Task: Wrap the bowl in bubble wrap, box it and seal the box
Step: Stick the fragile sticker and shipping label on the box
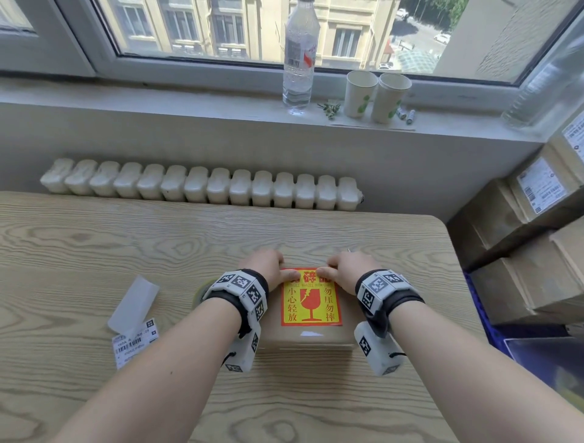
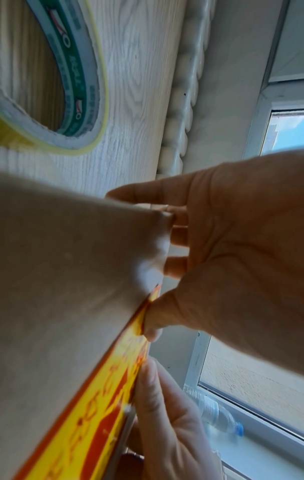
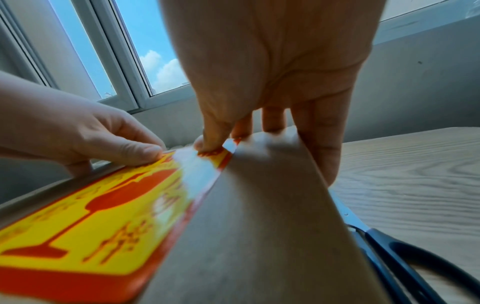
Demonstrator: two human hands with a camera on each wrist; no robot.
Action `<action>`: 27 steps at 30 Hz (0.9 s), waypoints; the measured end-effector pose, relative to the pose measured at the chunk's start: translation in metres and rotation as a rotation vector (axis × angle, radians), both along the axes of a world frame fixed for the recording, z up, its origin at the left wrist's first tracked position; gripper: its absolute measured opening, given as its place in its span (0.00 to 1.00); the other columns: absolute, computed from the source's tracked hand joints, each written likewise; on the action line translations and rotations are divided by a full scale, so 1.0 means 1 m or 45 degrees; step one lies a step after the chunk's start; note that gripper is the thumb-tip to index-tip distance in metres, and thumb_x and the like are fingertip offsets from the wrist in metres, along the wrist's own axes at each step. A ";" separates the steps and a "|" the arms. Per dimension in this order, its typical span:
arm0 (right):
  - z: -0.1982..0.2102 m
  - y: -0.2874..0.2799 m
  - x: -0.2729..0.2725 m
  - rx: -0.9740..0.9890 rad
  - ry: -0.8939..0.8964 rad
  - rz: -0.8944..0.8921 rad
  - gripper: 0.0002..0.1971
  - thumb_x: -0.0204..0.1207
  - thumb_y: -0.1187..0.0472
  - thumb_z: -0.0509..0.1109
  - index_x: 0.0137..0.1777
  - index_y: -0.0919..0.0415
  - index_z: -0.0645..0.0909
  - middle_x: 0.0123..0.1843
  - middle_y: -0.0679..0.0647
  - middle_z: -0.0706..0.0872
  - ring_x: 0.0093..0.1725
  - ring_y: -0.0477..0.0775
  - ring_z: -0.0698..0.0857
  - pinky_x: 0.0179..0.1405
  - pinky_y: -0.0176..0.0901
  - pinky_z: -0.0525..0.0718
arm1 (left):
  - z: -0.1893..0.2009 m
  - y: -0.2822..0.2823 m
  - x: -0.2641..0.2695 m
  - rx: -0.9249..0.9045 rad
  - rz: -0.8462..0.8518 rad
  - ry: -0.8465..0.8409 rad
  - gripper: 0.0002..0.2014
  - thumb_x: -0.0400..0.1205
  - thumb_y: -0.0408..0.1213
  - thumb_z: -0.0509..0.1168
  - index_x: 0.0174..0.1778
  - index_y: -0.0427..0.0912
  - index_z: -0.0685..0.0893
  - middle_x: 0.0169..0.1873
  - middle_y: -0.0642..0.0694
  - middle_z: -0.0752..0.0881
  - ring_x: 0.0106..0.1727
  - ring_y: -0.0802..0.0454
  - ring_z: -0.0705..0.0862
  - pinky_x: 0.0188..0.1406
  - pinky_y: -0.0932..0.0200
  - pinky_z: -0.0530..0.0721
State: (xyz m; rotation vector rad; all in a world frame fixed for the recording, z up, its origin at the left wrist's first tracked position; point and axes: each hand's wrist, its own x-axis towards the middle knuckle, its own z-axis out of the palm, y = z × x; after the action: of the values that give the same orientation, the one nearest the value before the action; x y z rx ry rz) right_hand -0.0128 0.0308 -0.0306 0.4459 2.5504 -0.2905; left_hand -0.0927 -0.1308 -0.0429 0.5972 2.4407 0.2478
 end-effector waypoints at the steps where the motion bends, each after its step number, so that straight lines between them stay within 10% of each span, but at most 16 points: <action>1: 0.000 0.002 0.000 -0.008 -0.020 0.005 0.24 0.79 0.35 0.59 0.60 0.53 0.81 0.58 0.54 0.85 0.62 0.58 0.81 0.48 0.46 0.76 | 0.000 -0.001 0.000 0.011 0.002 -0.003 0.23 0.77 0.59 0.66 0.54 0.42 0.82 0.52 0.44 0.85 0.55 0.45 0.83 0.53 0.52 0.80; 8: -0.003 0.014 0.022 -0.222 -0.071 0.039 0.54 0.59 0.37 0.81 0.82 0.44 0.55 0.78 0.50 0.67 0.76 0.56 0.70 0.72 0.54 0.72 | -0.001 -0.006 0.003 0.094 0.020 0.020 0.23 0.76 0.57 0.68 0.55 0.40 0.82 0.52 0.43 0.85 0.54 0.46 0.82 0.50 0.54 0.78; 16: -0.007 0.003 0.030 -0.205 -0.160 0.077 0.72 0.48 0.41 0.87 0.80 0.32 0.33 0.86 0.53 0.44 0.83 0.62 0.57 0.76 0.63 0.69 | -0.003 -0.023 0.015 0.055 0.160 0.069 0.41 0.72 0.64 0.68 0.74 0.42 0.69 0.71 0.42 0.75 0.68 0.45 0.77 0.64 0.52 0.77; 27: 0.002 -0.011 0.053 -0.272 0.188 -0.449 0.26 0.78 0.46 0.69 0.73 0.54 0.71 0.69 0.55 0.81 0.65 0.57 0.81 0.64 0.47 0.79 | 0.008 -0.037 0.024 -0.093 0.147 0.034 0.27 0.83 0.60 0.55 0.59 0.38 0.81 0.55 0.41 0.86 0.54 0.44 0.85 0.49 0.55 0.81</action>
State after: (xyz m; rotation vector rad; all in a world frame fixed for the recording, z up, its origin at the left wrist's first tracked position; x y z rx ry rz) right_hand 0.0402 0.0199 -0.0289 0.8168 2.5337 -0.7407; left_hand -0.0686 -0.1680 -0.0353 0.4311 2.5017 0.1974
